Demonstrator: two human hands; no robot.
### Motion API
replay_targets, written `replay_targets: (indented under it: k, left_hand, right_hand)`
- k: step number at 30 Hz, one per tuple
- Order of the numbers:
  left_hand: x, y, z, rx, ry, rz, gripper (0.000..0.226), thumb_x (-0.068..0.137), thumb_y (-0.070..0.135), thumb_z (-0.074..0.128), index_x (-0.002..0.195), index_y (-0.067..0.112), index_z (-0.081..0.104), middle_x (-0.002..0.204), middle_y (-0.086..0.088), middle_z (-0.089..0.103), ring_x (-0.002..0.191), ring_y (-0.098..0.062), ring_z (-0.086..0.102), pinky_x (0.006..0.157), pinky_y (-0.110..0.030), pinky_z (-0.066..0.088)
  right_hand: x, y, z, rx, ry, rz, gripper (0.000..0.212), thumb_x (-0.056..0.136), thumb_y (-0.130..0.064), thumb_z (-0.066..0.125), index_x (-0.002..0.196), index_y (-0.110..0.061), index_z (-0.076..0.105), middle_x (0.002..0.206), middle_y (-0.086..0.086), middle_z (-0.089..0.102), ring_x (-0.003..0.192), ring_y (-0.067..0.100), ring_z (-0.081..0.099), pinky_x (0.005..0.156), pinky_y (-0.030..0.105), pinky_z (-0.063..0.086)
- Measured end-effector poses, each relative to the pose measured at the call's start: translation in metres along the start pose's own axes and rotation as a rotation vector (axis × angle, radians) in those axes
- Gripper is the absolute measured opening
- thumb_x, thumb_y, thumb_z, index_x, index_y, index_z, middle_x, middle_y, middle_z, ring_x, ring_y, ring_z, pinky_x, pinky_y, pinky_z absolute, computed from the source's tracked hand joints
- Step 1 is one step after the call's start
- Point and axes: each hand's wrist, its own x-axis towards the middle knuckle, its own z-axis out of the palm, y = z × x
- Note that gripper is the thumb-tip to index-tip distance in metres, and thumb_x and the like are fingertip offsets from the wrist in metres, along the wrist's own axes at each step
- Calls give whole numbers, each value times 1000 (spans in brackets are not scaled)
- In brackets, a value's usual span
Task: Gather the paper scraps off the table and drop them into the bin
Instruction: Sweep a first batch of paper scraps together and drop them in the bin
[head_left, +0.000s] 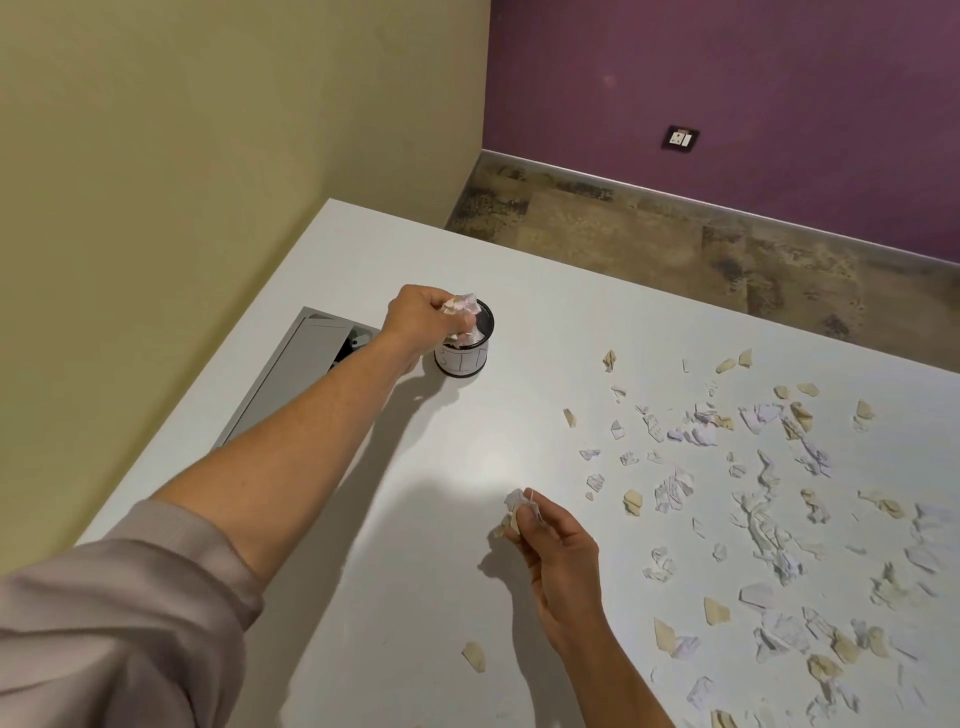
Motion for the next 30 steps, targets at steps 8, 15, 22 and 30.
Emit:
replay_targets:
  k: [8, 15, 22, 30]
  left_hand:
    - [11, 6, 0, -61, 72, -50, 23, 86, 17, 73, 107, 12, 65, 98, -16, 66, 72, -22, 68, 79, -37, 61]
    - [-25, -14, -3, -59, 94, 115, 25, 100, 9, 51, 119, 10, 66, 113, -9, 68, 105, -20, 65, 100, -32, 50]
    - [-106, -133, 15, 235, 204, 221, 25, 101, 13, 48, 116, 7, 67, 118, -9, 67, 113, -27, 62, 104, -39, 45]
    - [-134, -217, 19, 944, -9, 385, 56, 103, 45, 19, 154, 21, 23, 162, 2, 13, 152, -20, 3, 123, -46, 4]
  right_hand:
    - [-2, -7, -10, -40, 4, 33, 28, 72, -16, 77, 100, -14, 78, 92, 13, 75, 76, 19, 70, 72, 23, 56]
    - [5, -12, 0, -78, -6, 23, 26, 73, -17, 77, 98, -18, 79, 91, 12, 75, 77, 19, 69, 73, 23, 56]
    - [36, -29, 24, -148, 9, -13, 31, 83, -15, 74, 113, -7, 70, 97, 14, 73, 86, 23, 68, 90, 38, 55]
    - [92, -66, 82, -222, 18, -104, 24, 86, -3, 71, 109, -2, 67, 83, 6, 75, 68, 16, 71, 66, 20, 56]
